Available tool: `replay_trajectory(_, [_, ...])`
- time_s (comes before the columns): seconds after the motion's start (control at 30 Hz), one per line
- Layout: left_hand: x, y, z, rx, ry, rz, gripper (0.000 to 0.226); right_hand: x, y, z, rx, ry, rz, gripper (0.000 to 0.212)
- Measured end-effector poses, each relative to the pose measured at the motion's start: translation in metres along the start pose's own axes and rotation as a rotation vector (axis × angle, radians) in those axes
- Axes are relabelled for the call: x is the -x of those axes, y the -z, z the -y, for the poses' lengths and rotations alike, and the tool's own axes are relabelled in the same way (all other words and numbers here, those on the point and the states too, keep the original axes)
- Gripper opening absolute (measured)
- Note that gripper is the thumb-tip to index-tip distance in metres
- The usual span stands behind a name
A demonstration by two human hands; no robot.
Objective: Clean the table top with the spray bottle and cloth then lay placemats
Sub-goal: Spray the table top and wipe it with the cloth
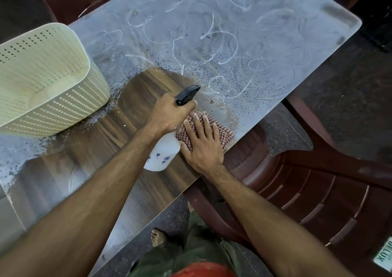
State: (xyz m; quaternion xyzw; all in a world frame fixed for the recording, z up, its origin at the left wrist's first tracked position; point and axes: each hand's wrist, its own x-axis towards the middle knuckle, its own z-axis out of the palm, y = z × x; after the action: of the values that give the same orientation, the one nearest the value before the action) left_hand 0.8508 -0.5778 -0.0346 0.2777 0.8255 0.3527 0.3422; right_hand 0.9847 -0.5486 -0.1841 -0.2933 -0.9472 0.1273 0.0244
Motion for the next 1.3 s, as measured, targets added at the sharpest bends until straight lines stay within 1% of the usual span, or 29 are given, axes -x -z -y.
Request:
replay_trajectory(0.13, [-0.010, 0.008, -0.002, 0.003, -0.002, -0.048, 0.031, 0.000, 0.000, 0.000, -0.010, -0.012, -0.015, 0.067])
replay_trajectory(0.27, [-0.020, 0.020, 0.006, 0.056, 0.103, -0.142, 0.035, 0.000, 0.001, -0.001, -0.005, -0.009, 0.007, 0.069])
replay_trajectory(0.4, [-0.024, 0.030, 0.013, 0.136, 0.150, -0.227, 0.025, 0.000, 0.004, 0.000, -0.002, -0.016, 0.012, 0.068])
replay_trajectory(0.5, [-0.029, 0.037, 0.017, 0.170, 0.167, -0.270, 0.024, 0.000, 0.004, 0.000, 0.004, -0.015, 0.007, 0.068])
replay_trajectory(0.7, [-0.029, 0.041, 0.020, 0.147, 0.175, -0.238, 0.029, 0.001, 0.002, -0.003, 0.022, -0.007, 0.017, 0.067])
replay_trajectory(0.83, [-0.028, 0.042, 0.025, 0.186, 0.151, -0.212, 0.019, -0.006, 0.011, -0.017, 0.040, 0.005, 0.030, 0.066])
replay_trajectory(0.9, [-0.026, 0.044, 0.029, 0.237, 0.137, -0.201, 0.015, -0.022, 0.019, -0.035, 0.064, -0.047, 0.065, 0.067])
replay_trajectory(1.0, [-0.025, 0.048, 0.035, 0.272, 0.142, -0.212, 0.021, -0.067, 0.031, -0.069, 0.085, -0.172, 0.097, 0.069])
replay_trajectory(1.1, [-0.022, 0.051, 0.037, 0.302, 0.139, -0.231, 0.024, -0.110, 0.036, -0.079, 0.070, -0.202, 0.105, 0.074])
replay_trajectory(1.2, [-0.021, 0.054, 0.037, 0.335, 0.130, -0.253, 0.023, -0.123, 0.029, -0.046, 0.076, -0.133, 0.133, 0.075])
replay_trajectory(1.3, [-0.022, 0.056, 0.036, 0.334, 0.125, -0.249, 0.023, -0.091, 0.021, -0.013, 0.064, 0.053, 0.143, 0.070])
